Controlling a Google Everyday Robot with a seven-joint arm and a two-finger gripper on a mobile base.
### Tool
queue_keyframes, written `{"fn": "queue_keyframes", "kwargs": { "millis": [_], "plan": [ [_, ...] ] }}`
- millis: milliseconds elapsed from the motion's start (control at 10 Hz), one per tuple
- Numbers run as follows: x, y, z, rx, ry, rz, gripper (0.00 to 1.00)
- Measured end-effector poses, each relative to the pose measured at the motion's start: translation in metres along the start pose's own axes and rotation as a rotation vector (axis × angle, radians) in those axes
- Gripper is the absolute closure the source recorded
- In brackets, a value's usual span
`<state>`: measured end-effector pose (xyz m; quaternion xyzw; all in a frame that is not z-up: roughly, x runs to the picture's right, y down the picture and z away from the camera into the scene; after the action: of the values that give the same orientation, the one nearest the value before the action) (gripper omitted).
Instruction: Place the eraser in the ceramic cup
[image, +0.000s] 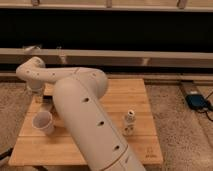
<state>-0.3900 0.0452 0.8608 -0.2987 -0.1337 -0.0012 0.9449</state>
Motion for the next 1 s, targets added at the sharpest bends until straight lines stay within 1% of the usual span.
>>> {"fn": "queue_keyframes", "kwargs": {
  "millis": [200, 300, 400, 500, 600, 700, 800, 900, 1000],
  "plan": [
    [0.001, -0.001, -0.04, 0.014, -0.084, -0.011, 1.0],
    [0.001, 0.001, -0.066, 0.019, -0.142, -0.024, 1.0],
    [0.0, 0.007, -0.086, 0.02, -0.187, -0.043, 1.0],
    [0.0, 0.015, -0.101, 0.02, -0.22, -0.063, 1.0],
    [-0.001, 0.028, -0.118, 0.017, -0.264, -0.09, 1.0],
    [-0.003, 0.038, -0.126, 0.011, -0.287, -0.109, 1.0],
    [-0.008, 0.053, -0.132, -0.001, -0.311, -0.132, 1.0],
    [-0.012, 0.065, -0.135, -0.01, -0.326, -0.15, 1.0],
    [-0.017, 0.086, -0.138, -0.029, -0.34, -0.18, 1.0]
  ]
}}
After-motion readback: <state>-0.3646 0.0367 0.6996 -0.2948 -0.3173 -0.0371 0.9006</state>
